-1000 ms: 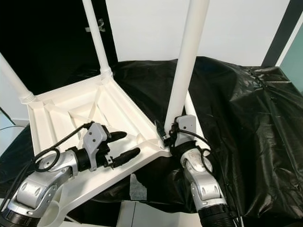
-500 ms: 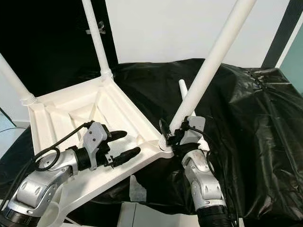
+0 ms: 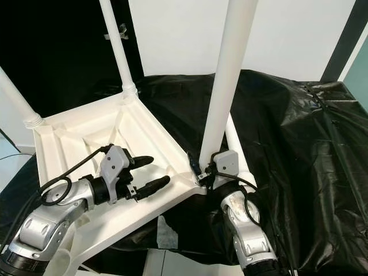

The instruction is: Building children table

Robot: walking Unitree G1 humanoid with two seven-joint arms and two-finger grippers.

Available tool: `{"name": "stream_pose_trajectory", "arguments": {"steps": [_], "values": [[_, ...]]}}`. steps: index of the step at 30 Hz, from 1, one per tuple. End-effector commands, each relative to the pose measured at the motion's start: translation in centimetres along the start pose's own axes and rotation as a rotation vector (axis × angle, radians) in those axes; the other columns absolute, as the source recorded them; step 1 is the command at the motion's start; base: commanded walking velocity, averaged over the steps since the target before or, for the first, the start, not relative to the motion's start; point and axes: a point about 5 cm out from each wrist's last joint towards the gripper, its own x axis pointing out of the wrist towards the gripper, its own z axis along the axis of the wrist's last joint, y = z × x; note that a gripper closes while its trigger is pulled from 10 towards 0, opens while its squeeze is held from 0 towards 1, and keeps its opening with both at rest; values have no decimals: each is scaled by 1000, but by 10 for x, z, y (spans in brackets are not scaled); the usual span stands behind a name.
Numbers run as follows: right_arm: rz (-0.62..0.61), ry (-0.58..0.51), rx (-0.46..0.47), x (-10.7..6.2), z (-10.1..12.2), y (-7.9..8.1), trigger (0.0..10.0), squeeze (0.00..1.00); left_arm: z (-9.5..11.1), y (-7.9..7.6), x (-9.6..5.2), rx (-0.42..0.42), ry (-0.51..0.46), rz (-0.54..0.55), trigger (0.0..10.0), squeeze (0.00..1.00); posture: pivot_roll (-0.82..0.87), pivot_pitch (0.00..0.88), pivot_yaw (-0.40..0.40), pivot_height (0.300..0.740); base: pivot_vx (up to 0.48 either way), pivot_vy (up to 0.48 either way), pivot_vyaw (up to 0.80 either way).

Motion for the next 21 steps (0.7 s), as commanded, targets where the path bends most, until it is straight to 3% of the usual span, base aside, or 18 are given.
{"name": "stream_pose_trajectory", "arguments": {"steps": [1, 4, 12, 21], "values": [[-13, 177, -23, -19, -34, -2, 10000, 0, 0, 4, -2, 11, 13, 10, 10000, 0, 57, 0, 69, 740, 0, 0, 0], [24, 157, -128, -20, -33, 0, 10000, 0, 1, 5, -2, 12, 13, 12, 10000, 0, 56, 0, 70, 740, 0, 0, 0], [98, 154, -232, -19, -35, 5, 10000, 0, 3, 7, -3, 16, 12, 16, 10000, 0, 58, 0, 75, 740, 0, 0, 0], [50, 232, 11, -20, -45, 5, 10000, 0, 3, 8, -6, 17, 15, 20, 10000, 0, 62, 0, 71, 740, 0, 0, 0]]}}
